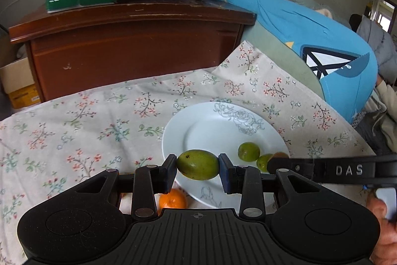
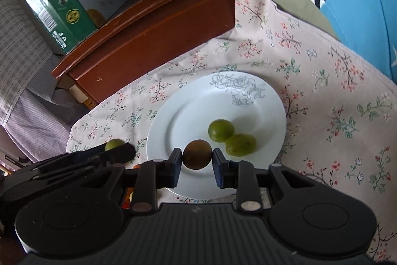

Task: Organize fruits
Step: 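Carry both fruits onto the white plate and open both grippers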

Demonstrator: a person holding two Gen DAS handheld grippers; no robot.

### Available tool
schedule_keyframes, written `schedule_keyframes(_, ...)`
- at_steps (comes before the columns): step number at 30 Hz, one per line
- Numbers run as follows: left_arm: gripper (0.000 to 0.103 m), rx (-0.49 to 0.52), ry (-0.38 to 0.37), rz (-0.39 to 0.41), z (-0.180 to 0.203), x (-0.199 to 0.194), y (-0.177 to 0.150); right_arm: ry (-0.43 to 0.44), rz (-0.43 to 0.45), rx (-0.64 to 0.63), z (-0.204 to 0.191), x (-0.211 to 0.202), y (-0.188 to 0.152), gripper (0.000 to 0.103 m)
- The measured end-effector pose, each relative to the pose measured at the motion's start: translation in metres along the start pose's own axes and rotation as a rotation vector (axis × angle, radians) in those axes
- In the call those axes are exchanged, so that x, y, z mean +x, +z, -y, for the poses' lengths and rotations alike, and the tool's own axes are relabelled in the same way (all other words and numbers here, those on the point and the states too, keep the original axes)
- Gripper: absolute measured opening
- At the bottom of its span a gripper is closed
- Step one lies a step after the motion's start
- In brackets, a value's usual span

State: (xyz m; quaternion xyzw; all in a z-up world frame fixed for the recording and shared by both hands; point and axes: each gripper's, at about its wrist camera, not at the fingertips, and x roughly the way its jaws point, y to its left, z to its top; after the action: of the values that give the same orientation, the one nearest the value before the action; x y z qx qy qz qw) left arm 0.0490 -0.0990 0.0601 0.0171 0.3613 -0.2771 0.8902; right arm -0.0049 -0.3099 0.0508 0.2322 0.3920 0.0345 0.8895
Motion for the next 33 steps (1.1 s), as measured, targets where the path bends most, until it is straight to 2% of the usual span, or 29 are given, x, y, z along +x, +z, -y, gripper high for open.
schedule_keyframes(9,0.034,-0.007,-0.013,-0.035,0.002,0.021,0.001,-0.011,-0.045,0.049,0.008,0.017,-0.004,0.027)
schedule_keyframes(20,0.036,-0.018,-0.018,-0.029,0.006,0.028,0.003,-0.028,-0.029,0.059,0.008,0.022,-0.004,0.03)
schedule_keyframes(21,0.039,-0.018,-0.015,-0.024,0.007,0.026,0.005,-0.029,-0.024,0.059,0.009,0.022,-0.004,0.03)
schedule_keyframes(22,0.051,-0.019,-0.008,-0.017,0.007,0.024,0.006,-0.03,-0.019,0.058,0.009,0.021,-0.004,0.03)
schedule_keyframes(23,0.06,-0.019,0.001,-0.004,0.008,0.022,0.007,-0.029,-0.017,0.057,0.008,0.021,-0.003,0.03)
schedule_keyframes(27,0.064,-0.019,0.014,0.021,0.008,0.012,0.013,-0.026,-0.023,0.056,0.008,0.022,-0.004,0.031)
schedule_keyframes(28,0.068,-0.03,0.018,0.026,0.006,0.01,0.014,-0.025,-0.024,0.054,0.007,0.022,-0.004,0.031)
schedule_keyframes(33,0.075,-0.057,0.04,0.044,-0.002,-0.004,0.02,-0.015,-0.032,0.042,0.006,0.023,-0.006,0.032)
